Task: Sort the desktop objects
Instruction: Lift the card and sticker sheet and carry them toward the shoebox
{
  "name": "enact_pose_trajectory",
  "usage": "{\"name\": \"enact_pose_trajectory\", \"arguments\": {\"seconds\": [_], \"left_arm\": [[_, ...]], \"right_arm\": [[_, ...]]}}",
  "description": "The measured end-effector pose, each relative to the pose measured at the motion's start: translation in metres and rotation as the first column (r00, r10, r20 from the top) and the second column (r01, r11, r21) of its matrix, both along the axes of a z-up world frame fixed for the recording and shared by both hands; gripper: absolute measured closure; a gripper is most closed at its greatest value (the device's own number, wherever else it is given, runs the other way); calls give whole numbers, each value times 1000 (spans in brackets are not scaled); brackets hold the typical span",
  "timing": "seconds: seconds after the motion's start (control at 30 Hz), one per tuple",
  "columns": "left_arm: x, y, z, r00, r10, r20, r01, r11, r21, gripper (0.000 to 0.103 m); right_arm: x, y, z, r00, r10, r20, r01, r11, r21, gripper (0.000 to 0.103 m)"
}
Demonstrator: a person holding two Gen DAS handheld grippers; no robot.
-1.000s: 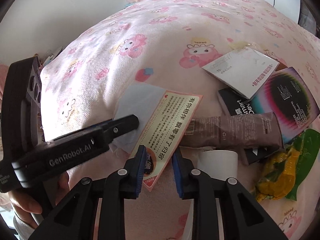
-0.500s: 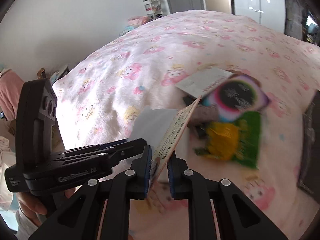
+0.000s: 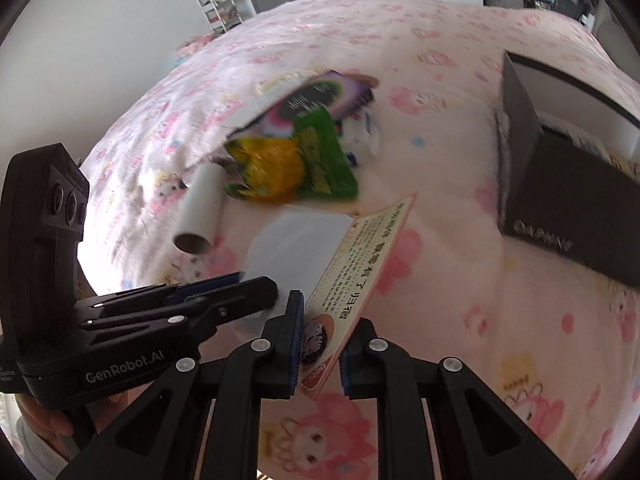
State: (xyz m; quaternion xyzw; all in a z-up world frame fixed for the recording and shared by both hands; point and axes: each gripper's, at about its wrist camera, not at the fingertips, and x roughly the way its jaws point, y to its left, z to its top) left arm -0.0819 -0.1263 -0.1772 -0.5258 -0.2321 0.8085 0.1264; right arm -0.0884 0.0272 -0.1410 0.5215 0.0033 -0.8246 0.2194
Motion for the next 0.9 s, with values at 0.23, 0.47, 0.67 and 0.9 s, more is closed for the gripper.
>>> {"name": "enact_pose_trajectory", "arguments": {"seconds": [0.23, 0.47, 0.67, 0.9], "left_arm": [[-7, 9, -17, 999, 6, 46, -3, 999, -53, 76], [-10, 18, -17, 999, 3, 45, -1, 999, -44, 60], [-16, 33, -18, 999, -14, 45, 16, 998, -60, 58], [-19, 52, -10, 998, -52, 26, 53, 998, -32, 80]], "right_arm": [[-2, 26, -23, 996, -61, 67, 60, 998, 12, 86], [-5, 52, -16, 991, -121, 53, 120, 993, 20, 72], [-10, 74, -24, 981, -168, 94, 169, 986, -5, 71], [-8, 73, -24, 986, -132, 103, 136, 990, -34, 71]]}}
